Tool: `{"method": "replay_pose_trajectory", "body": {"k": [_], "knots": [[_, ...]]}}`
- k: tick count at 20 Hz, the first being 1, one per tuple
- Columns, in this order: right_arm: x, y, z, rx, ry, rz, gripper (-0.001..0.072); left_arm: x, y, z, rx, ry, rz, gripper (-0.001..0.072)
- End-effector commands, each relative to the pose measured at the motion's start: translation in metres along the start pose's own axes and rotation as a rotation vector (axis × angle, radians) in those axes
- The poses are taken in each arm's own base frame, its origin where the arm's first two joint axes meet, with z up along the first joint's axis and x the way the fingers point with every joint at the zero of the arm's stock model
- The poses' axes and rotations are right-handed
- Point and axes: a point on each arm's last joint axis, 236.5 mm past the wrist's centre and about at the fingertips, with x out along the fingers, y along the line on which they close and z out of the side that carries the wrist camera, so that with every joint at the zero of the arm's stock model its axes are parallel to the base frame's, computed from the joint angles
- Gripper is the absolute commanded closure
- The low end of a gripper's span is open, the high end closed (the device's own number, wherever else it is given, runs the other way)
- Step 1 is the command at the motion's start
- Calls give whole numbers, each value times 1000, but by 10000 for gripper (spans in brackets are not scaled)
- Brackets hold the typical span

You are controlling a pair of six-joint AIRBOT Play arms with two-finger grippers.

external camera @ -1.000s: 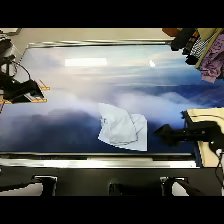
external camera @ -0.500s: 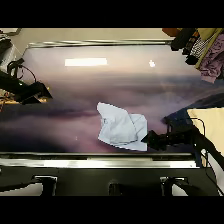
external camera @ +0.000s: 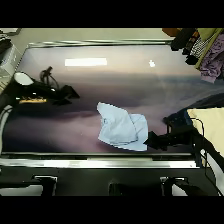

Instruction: Fold the clothes and pants, and hang the long-sleeved shirts on hangers.

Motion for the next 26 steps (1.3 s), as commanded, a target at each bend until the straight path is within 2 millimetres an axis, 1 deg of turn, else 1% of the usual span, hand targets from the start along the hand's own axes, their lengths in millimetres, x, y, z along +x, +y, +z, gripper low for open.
{"method": "replay_pose_trajectory", "body": {"k": [1,2,4,6,7,8,9,10,11,12,13,14,15,16,17,18,19,20,21,22,24,25,26], "knots": [[-12,18,-14,-33,26,45,679,81,-33,-9,-26,5,-118,36],[-15,21,-14,-41,15,47,679,100,-40,-11,-33,11,-147,36],[-21,26,-12,-37,-15,49,679,128,-43,-14,-93,20,-182,36],[-25,29,-12,-40,-31,53,679,145,-46,-12,-156,23,-235,37],[-27,31,-12,-42,-39,54,679,150,-48,-8,-200,18,-262,38],[-29,32,-11,-36,-49,56,679,153,-51,-8,-219,22,-289,71],[-31,33,-10,-33,-60,57,679,155,-55,-9,-225,34,-314,204],[-33,36,-8,-42,-73,59,679,155,-62,-10,-211,51,-341,531],[-37,38,-5,-55,-91,59,679,151,-67,-8,-205,52,-357,690],[-44,40,3,-74,-125,48,679,141,-72,0,-193,39,-374,690],[-54,42,13,-93,-173,22,680,126,-77,14,-173,10,-391,691],[-72,47,31,-109,-247,-8,680,106,-81,31,-148,-26,-404,691],[-95,59,50,-134,-335,-26,680,78,-86,50,-107,-77,-417,692],[-127,82,71,-191,-446,-19,680,44,-94,71,-60,-142,-432,693],[-162,110,88,-249,-557,3,680,0,-108,93,-5,-229,-455,692],[-205,144,102,-316,-679,32,680,-46,-123,111,58,-319,-470,693],[-247,176,111,-375,-793,60,680,-96,-139,124,135,-421,-468,692],[-292,209,112,-438,-907,89,680,-141,-150,132,207,-511,-440,692],[-332,237,108,-492,-1006,116,680,-185,-157,135,270,-598,-384,692],[-370,263,99,-548,-1100,139,680,-223,-158,136,309,-673,-314,692],[-426,299,73,-638,-1230,158,680,-295,-159,128,344,-824,-185,692],[-447,313,59,-671,-1276,174,680,-326,-161,119,347,-895,-145,691],[-463,324,47,-693,-1311,192,680,-350,-164,108,347,-946,-121,691]]}}
